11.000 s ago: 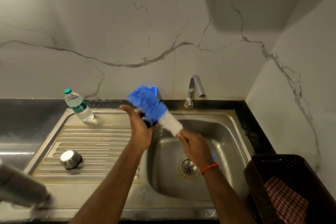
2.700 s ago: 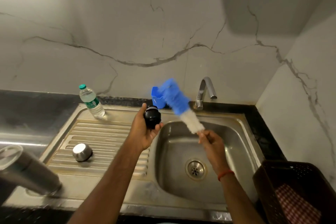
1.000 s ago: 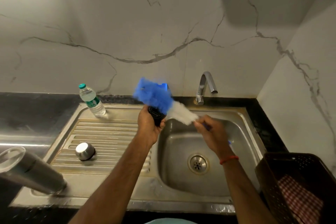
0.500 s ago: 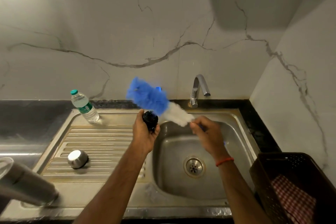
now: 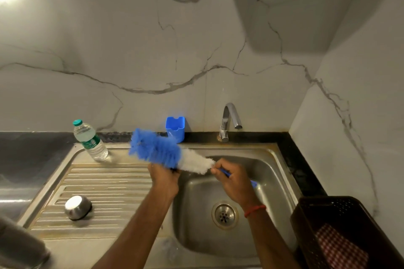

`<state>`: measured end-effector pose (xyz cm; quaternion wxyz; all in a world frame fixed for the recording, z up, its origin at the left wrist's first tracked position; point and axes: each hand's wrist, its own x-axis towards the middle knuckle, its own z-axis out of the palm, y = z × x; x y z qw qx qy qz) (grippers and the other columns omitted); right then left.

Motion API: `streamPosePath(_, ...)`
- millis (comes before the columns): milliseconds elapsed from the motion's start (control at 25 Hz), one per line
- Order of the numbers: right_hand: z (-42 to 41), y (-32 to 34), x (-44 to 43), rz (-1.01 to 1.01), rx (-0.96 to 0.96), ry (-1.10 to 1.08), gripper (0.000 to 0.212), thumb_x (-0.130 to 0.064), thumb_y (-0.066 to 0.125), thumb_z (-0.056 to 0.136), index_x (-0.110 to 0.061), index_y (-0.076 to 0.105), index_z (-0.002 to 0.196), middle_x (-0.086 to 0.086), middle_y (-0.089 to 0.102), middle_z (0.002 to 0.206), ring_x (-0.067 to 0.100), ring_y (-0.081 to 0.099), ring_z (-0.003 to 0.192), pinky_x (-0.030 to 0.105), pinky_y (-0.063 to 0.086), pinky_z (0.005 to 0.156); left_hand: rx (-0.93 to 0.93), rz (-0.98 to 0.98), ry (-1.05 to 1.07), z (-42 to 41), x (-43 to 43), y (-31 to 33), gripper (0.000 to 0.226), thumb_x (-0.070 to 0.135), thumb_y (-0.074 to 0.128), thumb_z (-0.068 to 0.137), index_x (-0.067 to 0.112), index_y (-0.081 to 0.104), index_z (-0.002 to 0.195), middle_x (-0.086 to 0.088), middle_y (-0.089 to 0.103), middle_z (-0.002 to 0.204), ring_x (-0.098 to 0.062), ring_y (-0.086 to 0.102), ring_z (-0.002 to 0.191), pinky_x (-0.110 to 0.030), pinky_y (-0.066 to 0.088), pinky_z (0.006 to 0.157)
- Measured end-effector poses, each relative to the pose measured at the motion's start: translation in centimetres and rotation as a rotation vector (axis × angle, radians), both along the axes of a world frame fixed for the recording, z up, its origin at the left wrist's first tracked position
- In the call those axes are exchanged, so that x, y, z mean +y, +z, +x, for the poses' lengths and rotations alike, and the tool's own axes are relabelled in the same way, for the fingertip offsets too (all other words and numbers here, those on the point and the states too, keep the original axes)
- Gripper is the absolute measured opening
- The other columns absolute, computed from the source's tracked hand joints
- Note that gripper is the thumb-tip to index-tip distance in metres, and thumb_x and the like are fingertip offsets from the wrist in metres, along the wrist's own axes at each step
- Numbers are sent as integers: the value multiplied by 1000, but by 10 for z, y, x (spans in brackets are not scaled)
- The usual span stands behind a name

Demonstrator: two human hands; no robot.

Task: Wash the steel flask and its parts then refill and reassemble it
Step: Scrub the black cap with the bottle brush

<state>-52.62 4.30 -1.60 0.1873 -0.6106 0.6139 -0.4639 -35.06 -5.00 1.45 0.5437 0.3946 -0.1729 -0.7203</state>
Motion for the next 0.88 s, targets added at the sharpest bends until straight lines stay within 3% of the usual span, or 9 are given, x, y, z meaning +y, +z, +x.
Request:
streamPosePath(160,-14,-22,21,55,-40,-98,14,-23,64,95,-28,60,83,-6,62,74,8,59,67,25,47,60,-19,-49,-9,17,-8,5,24,34,49,102,16,66,101,-4,68,85,-18,65,76,-32,54,63)
streamPosePath(320,8,20,-8,-31,68,36,9,-21,62,96,-25,63,89,-10,66,82,8,64,78,22,53,69,-22,-8,-66,3,5,0,27,36,47,105,15,63,101,-6,64,85,-15,61,67,-22,50,46)
streamPosePath(480,-4,-12,5,28,-51,-27,17,-13,62,96,-25,64,84,-6,64,76,7,62,71,25,50,63,51,-81,-60,20,-4,14,26,35,46,104,17,62,97,-3,62,80,-15,60,66,-26,52,50)
streamPosePath(600,-12,-21,15,48,-136,-137,27,-13,62,97,-32,61,77,1,62,73,17,60,68,28,47,60,-62,54,6,25,-7,25,24,35,50,100,15,62,96,-5,60,76,-15,53,54,-22,46,42)
streamPosePath(760,13,13,-5,39,-106,30,20,-11,57,99,-22,61,83,-11,58,70,3,54,64,18,45,61,-34,90,-139,9,7,25,31,37,52,99,10,63,111,-10,61,79,-17,51,49,-21,42,38)
streamPosePath(880,-2,4,1,59,-57,23,22,-13,57,99,-25,58,82,-8,60,74,4,55,65,19,46,60,-82,42,-142,14,3,25,26,29,48,101,8,61,110,-12,59,81,-16,52,49,-21,42,37)
